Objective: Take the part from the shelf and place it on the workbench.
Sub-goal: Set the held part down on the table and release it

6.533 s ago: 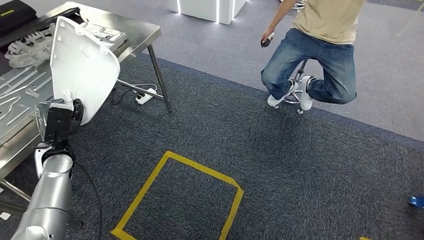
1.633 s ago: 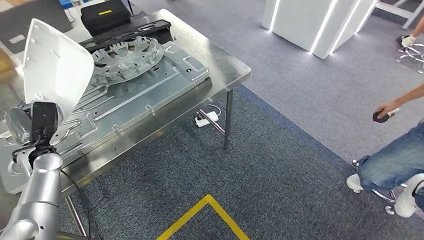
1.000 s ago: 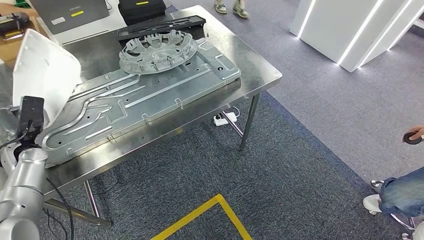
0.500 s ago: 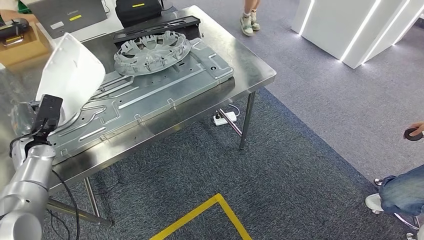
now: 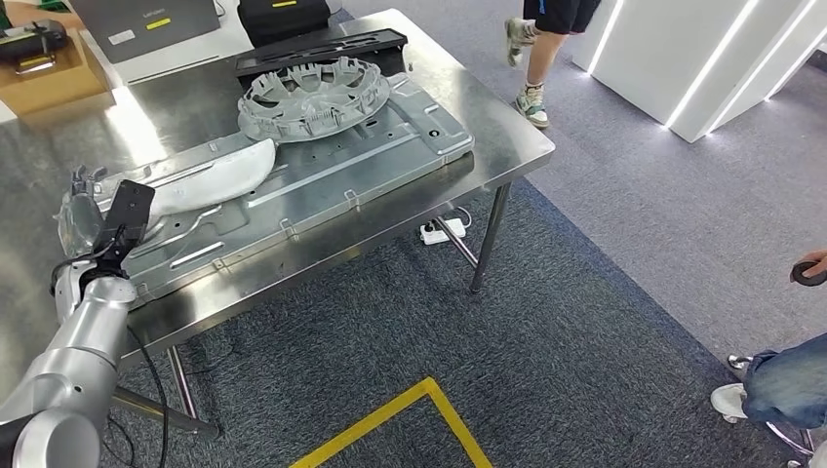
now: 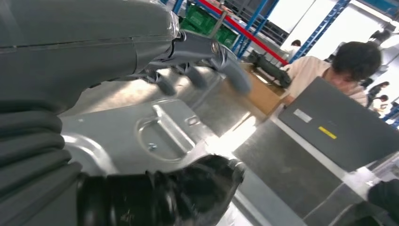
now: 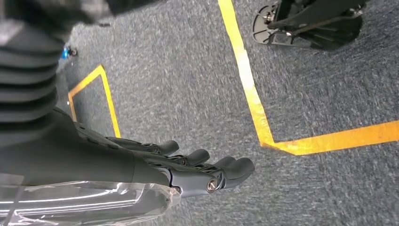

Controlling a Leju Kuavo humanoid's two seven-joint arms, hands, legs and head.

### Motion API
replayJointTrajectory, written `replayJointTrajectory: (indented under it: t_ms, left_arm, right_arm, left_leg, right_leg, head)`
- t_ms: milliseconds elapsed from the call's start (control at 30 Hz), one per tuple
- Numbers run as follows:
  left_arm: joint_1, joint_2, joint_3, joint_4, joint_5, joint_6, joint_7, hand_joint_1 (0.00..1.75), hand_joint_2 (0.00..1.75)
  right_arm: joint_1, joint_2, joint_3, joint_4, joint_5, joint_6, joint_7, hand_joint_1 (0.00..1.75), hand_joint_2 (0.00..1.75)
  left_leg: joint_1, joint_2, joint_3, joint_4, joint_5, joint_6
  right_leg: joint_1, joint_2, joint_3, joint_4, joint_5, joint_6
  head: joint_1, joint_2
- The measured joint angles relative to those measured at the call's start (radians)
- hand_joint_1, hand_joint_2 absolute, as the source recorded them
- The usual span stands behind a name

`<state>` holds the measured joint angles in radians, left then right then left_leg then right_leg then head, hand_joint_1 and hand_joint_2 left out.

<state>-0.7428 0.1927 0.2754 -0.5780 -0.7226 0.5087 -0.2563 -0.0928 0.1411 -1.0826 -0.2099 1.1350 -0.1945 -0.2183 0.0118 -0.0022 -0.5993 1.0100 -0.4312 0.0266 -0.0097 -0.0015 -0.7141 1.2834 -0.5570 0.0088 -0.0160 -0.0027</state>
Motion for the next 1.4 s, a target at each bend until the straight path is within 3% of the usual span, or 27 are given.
replayJointTrajectory:
  t_ms: [67, 133, 200, 267, 333, 400, 467, 500, 600, 633, 767, 833, 900, 933, 967, 1000, 1033, 1067, 1133, 1167, 1267, 1300, 1333, 1400]
  left_arm:
    - [0.004, 0.004, 0.003, 0.0, 0.011, 0.001, -0.002, 0.0, 0.0]
    - [0.004, 0.009, 0.01, 0.0, 0.027, 0.004, -0.005, 0.0, 0.0]
    - [0.005, 0.012, 0.023, 0.0, 0.043, 0.009, -0.006, 0.0, 0.0]
    - [0.009, 0.013, 0.038, -0.004, 0.063, 0.016, -0.013, 0.0, 0.0]
    - [0.014, 0.016, 0.056, -0.011, 0.083, 0.022, -0.025, 0.0, 0.0]
    - [0.02, 0.017, 0.075, -0.017, 0.101, 0.025, -0.035, 0.0, 0.0]
    - [0.032, 0.018, 0.09, -0.021, 0.116, 0.026, -0.043, 0.0, 0.0]
    - [0.038, 0.019, 0.097, -0.024, 0.122, 0.027, -0.048, 0.0, 0.0]
    - [0.042, 0.027, 0.112, -0.042, 0.138, 0.028, -0.063, 0.0, 0.0]
    - [0.041, 0.03, 0.117, -0.05, 0.144, 0.028, -0.068, 0.0, 0.0]
    - [0.044, 0.04, 0.134, -0.076, 0.164, 0.032, -0.083, 0.0, 0.0]
    - [0.045, 0.042, 0.139, -0.087, 0.17, 0.033, -0.087, 0.0, 0.0]
    - [0.048, 0.043, 0.144, -0.097, 0.174, 0.034, -0.092, 0.0, 0.0]
    - [0.05, 0.043, 0.147, -0.1, 0.174, 0.035, -0.094, 0.0, 0.0]
    - [0.054, 0.043, 0.149, -0.102, 0.175, 0.035, -0.094, 0.0, 0.0]
    - [0.057, 0.043, 0.151, -0.104, 0.175, 0.036, -0.095, 0.0, 0.0]
    - [0.06, 0.043, 0.152, -0.107, 0.175, 0.036, -0.096, 0.0, 0.0]
    - [0.063, 0.044, 0.152, -0.11, 0.175, 0.036, -0.097, 0.0, 0.0]
    - [0.066, 0.049, 0.154, -0.117, 0.176, 0.036, -0.097, 0.0, 0.0]
    - [0.066, 0.051, 0.154, -0.121, 0.176, 0.036, -0.098, 0.0, 0.0]
    - [0.069, 0.056, 0.155, -0.124, 0.176, 0.037, -0.099, 0.0, 0.0]
    - [0.071, 0.058, 0.155, -0.125, 0.176, 0.037, -0.099, 0.0, 0.0]
    - [0.072, 0.061, 0.156, -0.125, 0.176, 0.037, -0.099, 0.0, 0.0]
    - [0.074, 0.066, 0.159, -0.125, 0.177, 0.038, -0.097, 0.0, 0.0]
  right_arm:
    - [0.0, 0.0, 0.0, 0.0, 0.001, 0.002, 0.0, 0.0, 0.0]
    - [0.0, 0.0, 0.0, 0.0, 0.003, 0.003, 0.0, 0.0, 0.0]
    - [0.0, 0.0, 0.0, 0.0, 0.005, 0.002, -0.001, 0.0, 0.0]
    - [-0.001, 0.0, 0.0, 0.0, 0.008, 0.0, 0.0, 0.0, 0.0]
    - [-0.003, 0.0, -0.001, 0.0, 0.009, -0.002, 0.0, 0.0, 0.0]
    - [-0.003, 0.0, -0.001, 0.0, 0.01, -0.003, 0.0, 0.0, 0.0]
    - [-0.002, 0.0, -0.001, 0.0, 0.011, -0.005, 0.0, 0.0, 0.0]
    - [-0.002, 0.0, -0.002, 0.0, 0.011, -0.005, 0.0, 0.0, 0.0]
    - [-0.002, 0.001, -0.002, 0.0, 0.011, -0.008, 0.0, 0.0, 0.0]
    - [-0.002, 0.001, -0.002, 0.0, 0.011, -0.009, 0.0, 0.0, 0.0]
    - [-0.001, 0.002, -0.004, 0.0, 0.013, -0.01, 0.0, 0.0, 0.0]
    - [-0.001, 0.001, -0.005, 0.0, 0.013, -0.01, -0.002, 0.0, 0.0]
    - [-0.001, 0.001, -0.006, 0.0, 0.014, -0.01, -0.003, 0.0, 0.0]
    - [-0.001, 0.001, -0.006, 0.0, 0.014, -0.01, -0.004, 0.0, 0.0]
    - [-0.001, 0.001, -0.006, 0.0, 0.014, -0.01, -0.004, 0.0, 0.0]
    - [-0.001, 0.001, -0.006, 0.0, 0.014, -0.01, -0.004, 0.0, 0.0]
    - [-0.002, 0.001, -0.006, 0.0, 0.014, -0.01, -0.005, 0.0, 0.0]
    - [-0.003, 0.0, -0.006, 0.0, 0.014, -0.01, -0.005, 0.0, 0.0]
    - [-0.006, 0.0, -0.006, 0.0, 0.014, -0.01, -0.005, 0.0, 0.0]
    - [-0.007, -0.001, -0.006, 0.0, 0.014, -0.01, -0.005, 0.0, 0.0]
    - [-0.007, -0.001, -0.007, 0.0, 0.014, -0.01, -0.005, 0.0, 0.0]
    - [-0.008, -0.001, -0.007, 0.0, 0.014, -0.01, -0.004, 0.0, 0.0]
    - [-0.008, -0.001, -0.007, 0.0, 0.014, -0.011, -0.004, 0.0, 0.0]
    - [-0.009, -0.001, -0.007, 0.0, 0.016, -0.011, -0.004, 0.0, 0.0]
  left_leg:
    - [0.0, -0.004, -0.001, 0.005, -0.003, -0.005]
    - [-0.002, -0.007, -0.003, 0.012, -0.006, -0.015]
    - [-0.003, -0.009, -0.005, 0.014, -0.003, -0.026]
    - [0.002, -0.008, -0.01, 0.02, -0.01, -0.035]
    - [0.006, -0.006, -0.034, 0.082, -0.062, -0.041]
    - [0.006, -0.004, -0.079, 0.206, -0.135, -0.046]
    - [0.006, -0.004, -0.097, 0.279, -0.162, -0.046]
    - [0.006, -0.004, -0.082, 0.264, -0.151, -0.045]
    - [0.001, -0.001, 0.029, 0.078, -0.085, -0.033]
    - [-0.003, 0.0, 0.053, 0.033, -0.074, -0.029]
    - [-0.009, 0.001, 0.055, 0.003, -0.045, -0.011]
    - [-0.004, 0.004, 0.044, -0.008, -0.02, 0.002]
    - [-0.003, 0.005, 0.022, -0.01, 0.0, 0.008]
    - [-0.003, 0.005, 0.008, -0.009, 0.009, 0.009]
    - [-0.003, 0.005, -0.007, -0.008, 0.019, 0.007]
    - [-0.003, 0.005, -0.022, -0.006, 0.028, 0.005]
    - [-0.002, 0.005, -0.038, -0.003, 0.038, 0.002]
    - [-0.001, 0.004, -0.052, 0.001, 0.046, -0.002]
    - [-0.001, 0.004, -0.071, 0.007, 0.061, -0.013]
    - [-0.001, 0.004, -0.074, 0.008, 0.068, -0.019]
    - [0.002, 0.003, -0.075, 0.003, 0.088, -0.039]
    - [0.004, 0.002, -0.082, 0.011, 0.076, -0.044]
    - [0.006, 0.002, -0.093, 0.036, 0.043, -0.048]
    - [0.008, 0.001, -0.122, 0.14, -0.062, -0.052]
  right_leg:
    - [-0.004, 0.001, 0.057, -0.123, 0.065, -0.001]
    - [-0.003, 0.003, 0.1, -0.216, 0.095, -0.004]
    - [0.001, 0.003, 0.105, -0.232, 0.096, -0.011]
    - [0.001, 0.002, 0.106, -0.238, 0.105, -0.025]
    - [0.002, 0.0, 0.103, -0.247, 0.116, -0.041]
    - [0.006, 0.0, 0.096, -0.247, 0.123, -0.049]
    - [0.011, -0.001, 0.085, -0.244, 0.129, -0.052]
    - [0.013, -0.001, 0.079, -0.242, 0.132, -0.052]
    - [0.018, -0.001, 0.063, -0.232, 0.143, -0.048]
    - [0.018, -0.001, 0.059, -0.231, 0.148, -0.044]
    - [0.016, 0.0, 0.054, -0.235, 0.162, -0.02]
    - [0.014, 0.002, 0.037, -0.193, 0.109, -0.009]
    - [0.009, 0.003, 0.007, -0.086, 0.012, -0.002]
    - [0.007, 0.002, -0.004, -0.03, -0.022, 0.0]
    - [0.004, 0.002, -0.004, 0.006, -0.035, 0.003]
    - [0.002, 0.002, 0.01, 0.014, -0.028, 0.005]
    - [0.0, 0.002, 0.041, -0.012, -0.007, 0.006]
    - [-0.002, 0.002, 0.089, -0.068, 0.015, 0.005]
    - [0.0, 0.004, 0.179, -0.195, 0.024, 0.0]
    - [0.003, 0.006, 0.204, -0.234, 0.019, -0.004]
    - [0.008, 0.004, 0.2, -0.256, 0.033, -0.022]
    - [0.008, 0.002, 0.193, -0.259, 0.044, -0.031]
    - [0.007, 0.0, 0.184, -0.263, 0.057, -0.04]
    - [0.009, -0.003, 0.157, -0.266, 0.083, -0.05]
  head:
    - [0.0, 0.0]
    - [0.0, 0.0]
    - [-0.001, 0.0]
    - [-0.001, 0.0]
    - [-0.001, 0.0]
    - [-0.002, 0.0]
    - [-0.002, 0.0]
    - [-0.002, 0.0]
    - [-0.002, 0.0]
    - [-0.002, 0.0]
    - [-0.001, 0.0]
    - [0.0, 0.0]
    - [0.0, 0.0]
    - [0.0, 0.0]
    - [0.001, 0.0]
    - [0.0, 0.0]
    - [0.001, 0.0]
    - [0.0, 0.0]
    - [0.0, 0.0]
    - [0.0, 0.0]
    - [0.002, 0.0]
    - [0.001, 0.0]
    - [0.001, 0.0]
    - [0.001, 0.0]
